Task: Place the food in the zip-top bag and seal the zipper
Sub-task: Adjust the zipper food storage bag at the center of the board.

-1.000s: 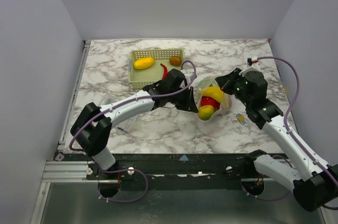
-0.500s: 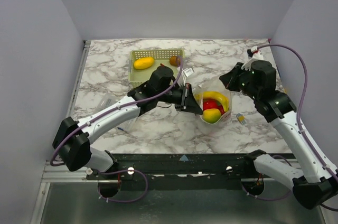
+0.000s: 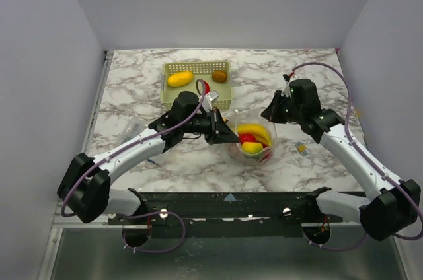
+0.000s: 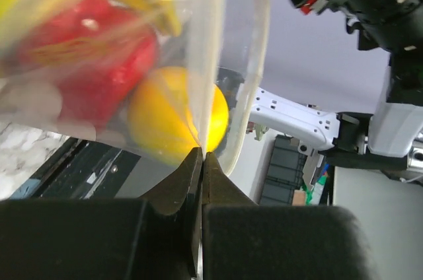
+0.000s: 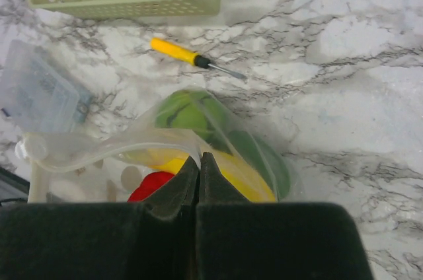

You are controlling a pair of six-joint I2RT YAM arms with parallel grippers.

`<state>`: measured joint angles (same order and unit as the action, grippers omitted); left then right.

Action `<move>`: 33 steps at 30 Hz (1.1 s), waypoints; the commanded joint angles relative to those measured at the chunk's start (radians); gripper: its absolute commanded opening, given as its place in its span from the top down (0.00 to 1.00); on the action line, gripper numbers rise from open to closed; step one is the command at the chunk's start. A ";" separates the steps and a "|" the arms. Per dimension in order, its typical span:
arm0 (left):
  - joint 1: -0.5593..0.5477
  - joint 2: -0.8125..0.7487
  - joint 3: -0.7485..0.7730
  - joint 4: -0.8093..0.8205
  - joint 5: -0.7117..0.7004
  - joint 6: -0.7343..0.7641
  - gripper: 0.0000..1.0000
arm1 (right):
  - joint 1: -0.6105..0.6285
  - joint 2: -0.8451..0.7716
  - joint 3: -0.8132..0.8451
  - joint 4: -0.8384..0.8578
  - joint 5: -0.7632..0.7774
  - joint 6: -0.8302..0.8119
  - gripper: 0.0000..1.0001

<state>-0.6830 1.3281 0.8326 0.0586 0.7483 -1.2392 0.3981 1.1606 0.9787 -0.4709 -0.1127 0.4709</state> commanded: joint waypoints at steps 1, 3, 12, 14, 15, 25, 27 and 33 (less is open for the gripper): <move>-0.006 -0.062 0.100 0.027 -0.006 0.009 1.00 | 0.005 -0.043 0.084 0.053 -0.144 0.016 0.99; -0.006 -0.068 0.115 0.022 -0.013 0.011 1.00 | 0.013 -0.050 0.098 0.075 -0.206 0.035 0.99; 0.035 -0.025 0.019 0.124 -0.045 -0.038 1.00 | 0.060 -0.038 -0.018 0.133 -0.288 -0.007 0.98; 0.040 -0.032 0.013 0.123 -0.069 -0.034 1.00 | 0.080 -0.042 -0.020 0.129 -0.295 -0.011 0.97; 0.040 -0.041 0.013 0.121 -0.083 -0.031 1.00 | 0.090 -0.046 -0.014 0.128 -0.302 -0.010 0.97; 0.048 -0.118 0.026 0.093 -0.175 -0.008 1.00 | 0.218 0.011 0.106 0.085 -0.227 -0.020 0.96; 0.066 -0.108 0.006 0.110 -0.166 -0.018 1.00 | 0.218 0.019 0.084 0.085 -0.174 -0.027 0.96; 0.085 -0.077 -0.049 0.194 -0.137 -0.048 1.00 | 0.219 0.029 0.057 0.078 -0.191 -0.036 0.92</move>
<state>-0.6117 1.2308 0.8139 0.1711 0.6201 -1.2728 0.6086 1.1831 1.0454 -0.3702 -0.3004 0.4511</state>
